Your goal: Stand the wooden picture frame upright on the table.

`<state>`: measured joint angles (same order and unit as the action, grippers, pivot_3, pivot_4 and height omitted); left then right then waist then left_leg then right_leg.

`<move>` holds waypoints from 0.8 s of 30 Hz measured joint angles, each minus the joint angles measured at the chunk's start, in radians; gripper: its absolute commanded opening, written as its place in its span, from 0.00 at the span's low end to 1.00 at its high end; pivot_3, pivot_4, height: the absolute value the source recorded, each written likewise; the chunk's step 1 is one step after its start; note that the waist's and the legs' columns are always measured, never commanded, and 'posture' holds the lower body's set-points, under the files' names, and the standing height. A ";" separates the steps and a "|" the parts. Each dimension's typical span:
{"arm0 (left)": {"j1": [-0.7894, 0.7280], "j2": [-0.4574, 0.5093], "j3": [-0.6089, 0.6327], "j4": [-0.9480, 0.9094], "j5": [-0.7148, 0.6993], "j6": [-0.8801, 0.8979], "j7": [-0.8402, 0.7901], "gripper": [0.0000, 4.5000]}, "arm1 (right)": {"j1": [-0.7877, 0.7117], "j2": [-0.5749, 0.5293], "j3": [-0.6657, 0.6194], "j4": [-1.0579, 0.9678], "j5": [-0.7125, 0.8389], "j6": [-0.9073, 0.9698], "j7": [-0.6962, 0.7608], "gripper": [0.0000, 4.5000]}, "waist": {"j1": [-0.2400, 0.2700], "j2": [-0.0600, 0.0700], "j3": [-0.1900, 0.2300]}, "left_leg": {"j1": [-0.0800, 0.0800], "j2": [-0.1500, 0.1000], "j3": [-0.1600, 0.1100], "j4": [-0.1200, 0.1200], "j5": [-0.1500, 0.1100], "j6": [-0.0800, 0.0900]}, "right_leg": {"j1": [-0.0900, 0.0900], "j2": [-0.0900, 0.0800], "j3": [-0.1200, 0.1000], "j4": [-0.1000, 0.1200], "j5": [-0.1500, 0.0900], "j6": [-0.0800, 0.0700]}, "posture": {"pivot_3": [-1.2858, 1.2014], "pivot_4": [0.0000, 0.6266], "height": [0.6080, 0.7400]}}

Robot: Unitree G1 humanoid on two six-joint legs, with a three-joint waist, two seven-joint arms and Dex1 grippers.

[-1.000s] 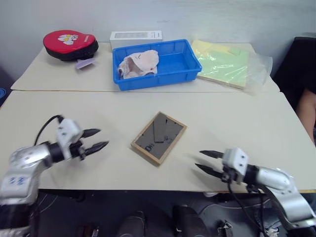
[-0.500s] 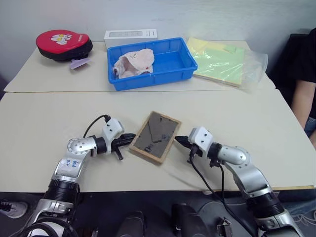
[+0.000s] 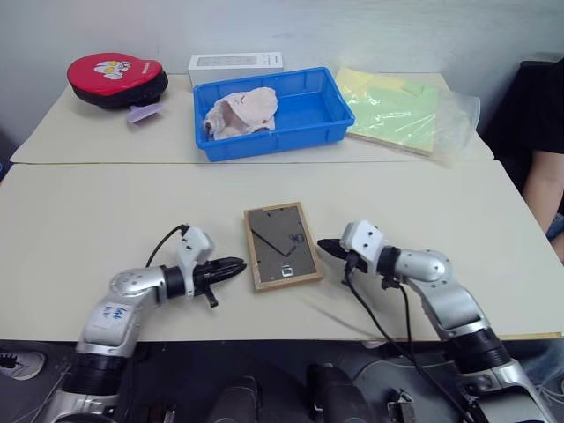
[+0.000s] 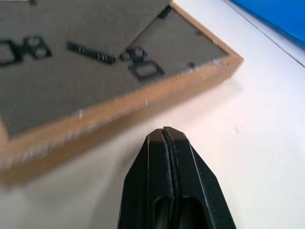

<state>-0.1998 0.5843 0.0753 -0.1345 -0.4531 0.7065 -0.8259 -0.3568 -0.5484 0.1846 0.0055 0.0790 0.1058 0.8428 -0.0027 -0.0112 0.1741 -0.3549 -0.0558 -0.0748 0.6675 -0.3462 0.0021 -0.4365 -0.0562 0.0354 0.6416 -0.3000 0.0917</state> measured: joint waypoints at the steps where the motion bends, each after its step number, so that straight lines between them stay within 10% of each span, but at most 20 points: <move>1: -0.017 0.025 0.027 -0.017 -0.070 0.148 0.003 0.38 | 0.008 -0.012 -0.001 -0.010 0.004 0.000 0.017 0.00 | -0.001 0.000 0.000 | 0.000 0.001 0.000 0.000 0.000 0.000 | 0.000 0.000 0.000 0.000 0.000 0.000 | 0.52 0.24 1.00; 8: -0.251 0.039 0.142 0.088 -0.319 0.851 0.115 0.83 | 0.019 -0.004 0.031 -0.079 0.004 0.019 0.058 0.00 | -0.001 0.000 0.000 | 0.001 -0.001 0.000 0.001 0.000 0.000 | 0.000 0.000 -0.001 0.002 0.000 0.000 | 0.52 0.24 1.00; 24: -0.346 -0.118 0.177 0.355 -0.813 0.882 0.677 0.79 | 0.021 0.037 0.075 -0.092 -0.025 0.051 0.034 0.00 | 0.026 0.002 -0.002 | 0.002 -0.003 -0.005 0.007 0.000 -0.001 | 0.006 -0.002 -0.004 0.002 0.000 0.000 | 0.52 0.24 1.00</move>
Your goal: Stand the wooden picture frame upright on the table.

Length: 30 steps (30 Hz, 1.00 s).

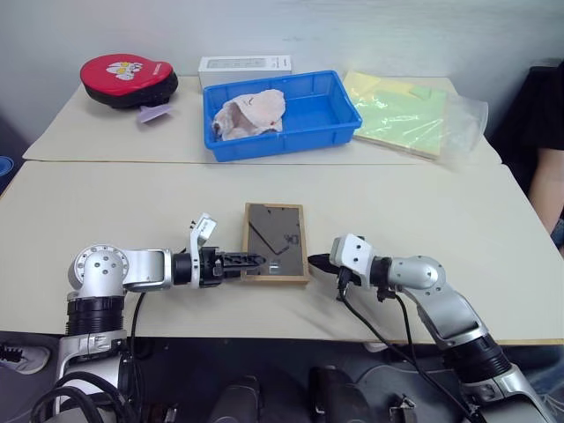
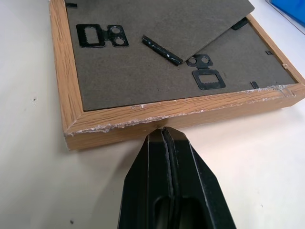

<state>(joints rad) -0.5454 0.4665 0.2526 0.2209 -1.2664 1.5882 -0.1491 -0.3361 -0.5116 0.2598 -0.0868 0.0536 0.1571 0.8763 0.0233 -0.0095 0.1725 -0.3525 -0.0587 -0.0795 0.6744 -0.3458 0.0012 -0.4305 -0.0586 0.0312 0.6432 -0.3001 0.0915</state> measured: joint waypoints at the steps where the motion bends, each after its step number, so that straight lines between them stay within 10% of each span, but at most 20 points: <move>1: -0.001 -0.007 0.000 0.019 -0.031 -0.002 0.029 0.74 | 0.000 0.005 0.004 -0.005 0.000 0.000 -0.001 0.00 | 0.002 0.000 0.000 | 0.000 -0.001 -0.001 0.001 0.000 0.000 | 0.000 0.000 -0.001 0.000 0.000 0.000 | 0.52 0.24 1.00; 9: 0.006 -0.057 0.009 0.021 -0.107 0.014 0.147 0.29 | 0.005 0.004 -0.006 -0.027 0.019 0.006 0.008 0.00 | -0.003 0.000 0.000 | -0.001 -0.001 -0.002 0.002 0.000 0.000 | 0.000 0.000 -0.001 0.000 0.000 0.000 | 0.52 0.24 1.00; 13: 0.085 -0.051 0.004 -0.108 -0.061 -0.070 0.066 0.29 | -0.006 -0.017 -0.089 -0.034 0.146 0.062 0.060 0.12 | -0.006 0.000 0.000 | -0.001 0.000 -0.001 0.001 -0.001 0.000 | 0.000 0.000 -0.001 0.000 0.000 0.000 | 0.52 0.24 1.00; 24: 0.208 0.084 -0.266 -0.330 0.409 -0.669 -0.488 0.29 | -0.243 0.118 -0.191 -0.082 0.541 0.622 -0.031 0.98 | -0.023 0.001 0.000 | -0.003 0.001 -0.004 -0.008 0.003 -0.003 | -0.003 0.000 -0.002 -0.005 -0.001 -0.002 | 0.52 0.24 1.00; 30: 0.210 0.084 -0.268 -0.326 0.457 -0.701 -0.540 0.29 | -0.276 0.134 -0.168 -0.063 0.540 0.628 -0.017 0.99 | -0.025 0.001 0.000 | -0.003 0.001 -0.003 -0.008 0.003 -0.002 | -0.003 0.000 -0.002 -0.004 0.000 -0.002 | 0.52 0.24 1.00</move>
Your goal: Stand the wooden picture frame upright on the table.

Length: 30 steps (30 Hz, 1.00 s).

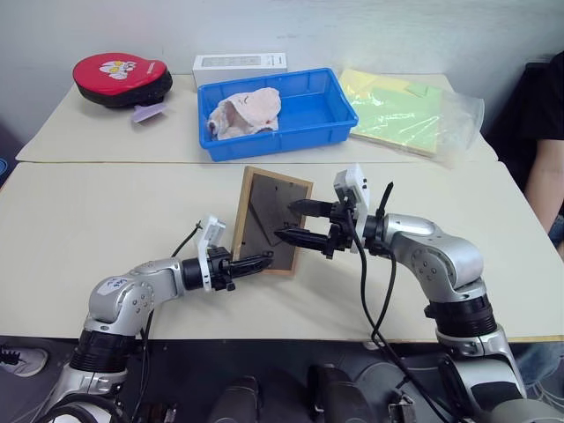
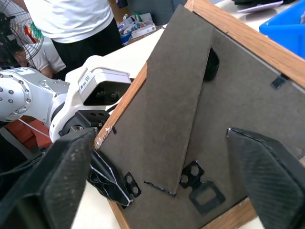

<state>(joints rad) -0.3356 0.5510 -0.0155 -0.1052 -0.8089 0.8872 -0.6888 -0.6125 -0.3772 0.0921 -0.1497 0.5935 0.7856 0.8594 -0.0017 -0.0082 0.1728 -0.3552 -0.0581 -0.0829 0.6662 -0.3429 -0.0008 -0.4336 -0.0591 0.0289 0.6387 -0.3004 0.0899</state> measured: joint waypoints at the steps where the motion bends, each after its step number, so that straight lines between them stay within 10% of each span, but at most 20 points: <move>1: 0.000 0.000 0.001 0.000 0.004 -0.001 -0.006 0.29 | 0.000 0.007 0.009 -0.001 0.004 -0.003 0.016 0.99 | 0.000 0.000 0.000 | 0.000 0.000 0.000 0.000 0.000 0.000 | 0.000 0.000 0.000 0.000 0.000 0.000 | 0.52 0.24 1.00; 14: -0.003 -0.008 0.057 0.008 -0.046 0.148 -0.021 0.29 | 0.102 -0.088 0.020 -0.084 0.005 -0.176 0.211 0.99 | -0.002 0.000 0.000 | -0.001 0.000 0.000 -0.001 -0.001 0.001 | -0.002 0.000 0.000 -0.001 0.000 0.000 | 0.52 0.24 1.00; 21: -0.171 -0.058 0.245 0.193 -0.306 0.654 0.157 0.29 | 0.173 -0.105 -0.013 0.041 -0.205 -0.657 0.251 0.99 | -0.001 -0.003 0.002 | -0.001 0.000 0.001 0.000 0.000 0.001 | -0.003 0.001 0.001 0.003 0.000 0.000 | 0.52 0.24 1.00; 30: -0.268 0.107 0.070 0.494 -0.824 0.727 0.392 0.29 | 0.145 -0.144 0.003 0.344 -0.627 -1.476 0.139 0.99 | -0.021 -0.003 0.002 | -0.001 0.000 0.005 0.000 0.001 -0.003 | -0.010 0.002 0.004 0.009 0.000 0.000 | 0.52 0.24 1.00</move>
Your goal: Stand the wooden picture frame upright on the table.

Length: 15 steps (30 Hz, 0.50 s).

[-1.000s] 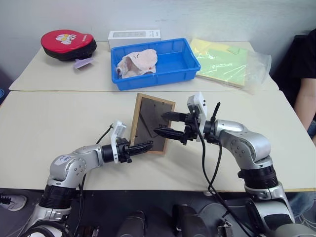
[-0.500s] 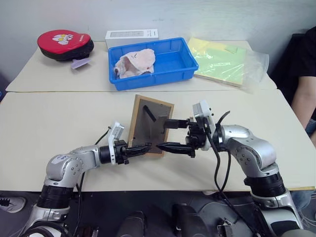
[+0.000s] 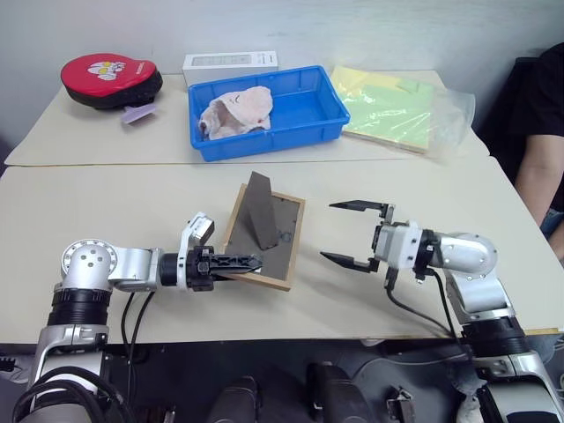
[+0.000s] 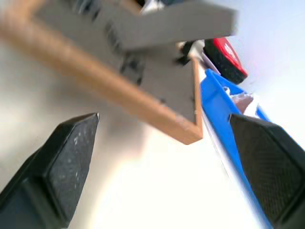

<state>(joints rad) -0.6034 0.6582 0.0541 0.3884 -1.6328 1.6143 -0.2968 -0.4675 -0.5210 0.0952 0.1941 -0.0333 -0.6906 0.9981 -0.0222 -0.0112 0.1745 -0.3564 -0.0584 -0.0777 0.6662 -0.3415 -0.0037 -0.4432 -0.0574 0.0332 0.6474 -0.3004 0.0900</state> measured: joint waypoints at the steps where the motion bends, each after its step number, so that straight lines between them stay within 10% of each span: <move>1: -0.008 0.002 -0.010 0.011 -0.021 0.000 0.013 0.29 | -0.007 0.008 0.007 0.016 -0.028 -0.031 -0.025 0.99 | -0.003 0.000 0.000 | 0.000 0.000 0.000 0.000 0.000 0.000 | 0.000 0.000 0.000 0.000 0.000 0.000 | 0.52 0.24 1.00; 7: -0.024 0.059 -0.113 0.048 -0.223 -0.023 0.132 0.29 | -0.100 0.065 0.039 0.171 -0.260 -0.203 -0.272 0.99 | -0.016 0.000 0.000 | 0.000 -0.001 -0.002 0.000 0.000 -0.001 | -0.003 0.001 0.000 0.001 0.000 0.000 | 0.52 0.24 1.00; 15: -0.030 0.076 -0.161 0.047 -0.303 -0.060 0.164 0.29 | -0.145 0.091 0.101 0.285 -0.466 -0.283 -0.532 0.49 | -0.021 0.000 0.000 | 0.001 -0.004 -0.003 0.001 0.001 -0.001 | -0.004 0.000 -0.001 0.004 0.000 -0.001 | 0.52 0.24 1.00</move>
<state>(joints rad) -0.6338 0.7346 -0.1069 0.4356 -1.9355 1.5539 -0.1331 -0.6123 -0.4303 0.1962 0.4793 -0.4989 -0.9732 0.4663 -0.0432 -0.0111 0.1744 -0.3556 -0.0626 -0.0808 0.6671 -0.3408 -0.0050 -0.4473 -0.0572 0.0325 0.6516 -0.3008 0.0891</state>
